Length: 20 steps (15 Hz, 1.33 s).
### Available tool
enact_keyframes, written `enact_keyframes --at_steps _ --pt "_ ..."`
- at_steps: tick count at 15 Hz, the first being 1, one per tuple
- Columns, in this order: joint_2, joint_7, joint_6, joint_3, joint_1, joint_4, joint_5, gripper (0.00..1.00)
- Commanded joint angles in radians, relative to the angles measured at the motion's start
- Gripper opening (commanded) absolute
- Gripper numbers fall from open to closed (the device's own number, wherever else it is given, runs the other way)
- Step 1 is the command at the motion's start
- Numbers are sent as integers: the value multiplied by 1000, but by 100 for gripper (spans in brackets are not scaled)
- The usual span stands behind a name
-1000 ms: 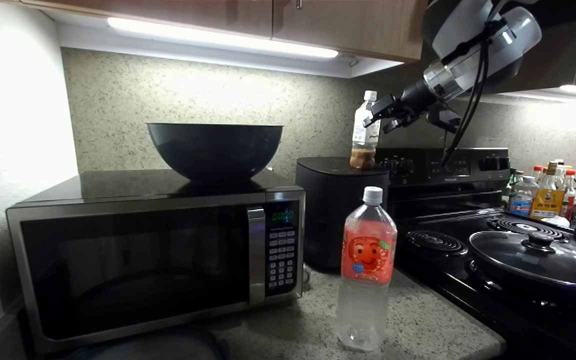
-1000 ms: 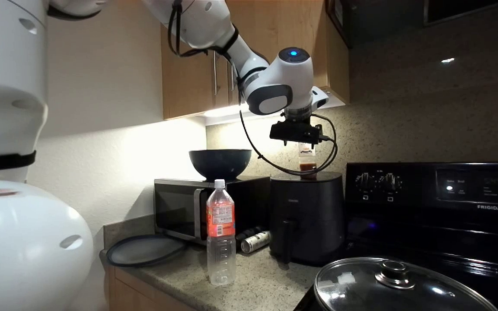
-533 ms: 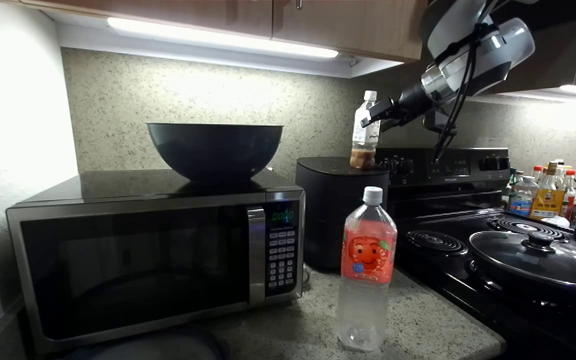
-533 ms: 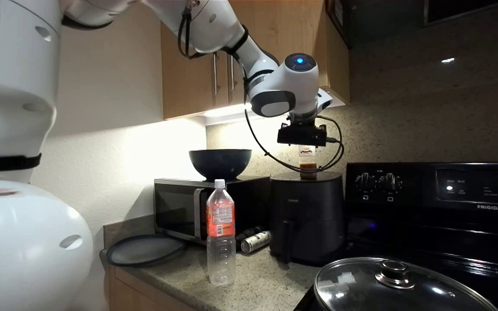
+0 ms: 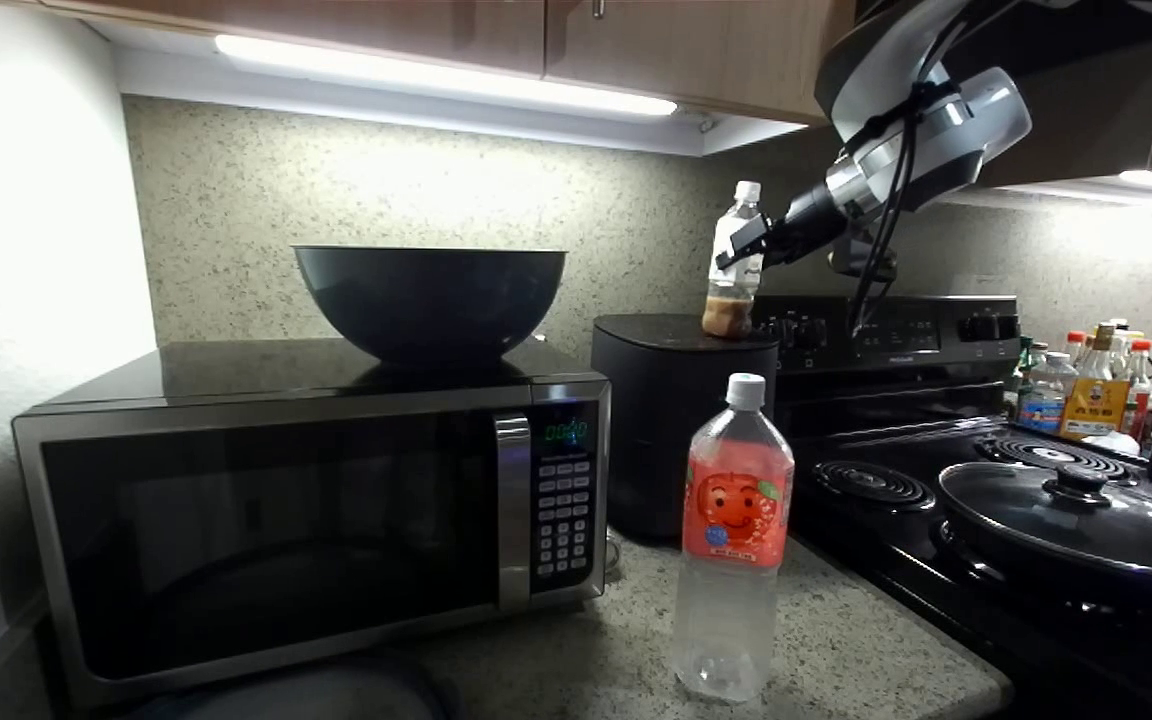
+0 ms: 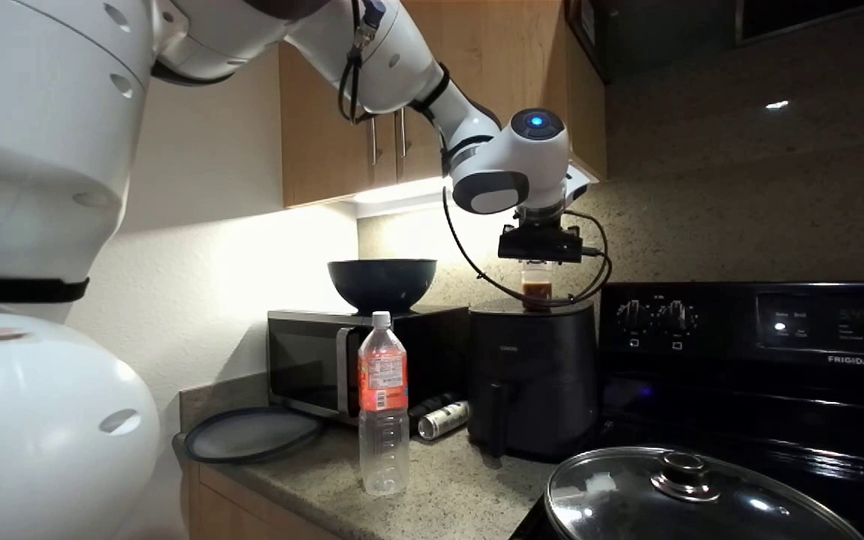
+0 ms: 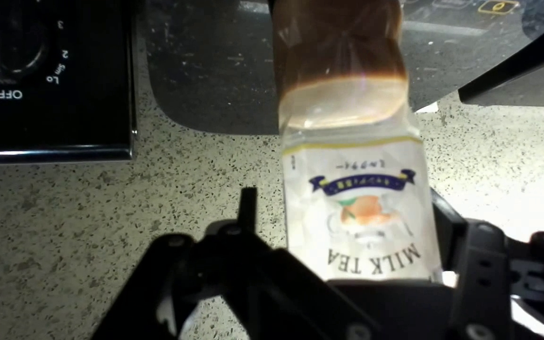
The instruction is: Put the bottle on top of he air fryer on the counter
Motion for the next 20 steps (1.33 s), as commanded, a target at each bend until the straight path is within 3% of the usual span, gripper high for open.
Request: enact_keyframes --at_steps 1,3,6,9,10,11,14,15,18,20 --pt "59 -18 -26 -5 -14 66 6 53" --pt "79 -8 -22 -11 -12 86 0 39" --pt "87 30 10 -21 1 96 -19 32" --pt "45 239 65 -62 50 24 -174 29" --pt "23 332 72 -8 1 -5 -266 29" --pt "0 413 59 -88 73 -39 -315 29" --pt "-74 658 43 -140 114 -122 -503 29" --pt "-106 747 64 -54 29 -162 -593 29" --pt "-202 983 64 -28 -12 -271 -782 29" --pt "-274 1072 82 -2 -35 -346 -816 29"
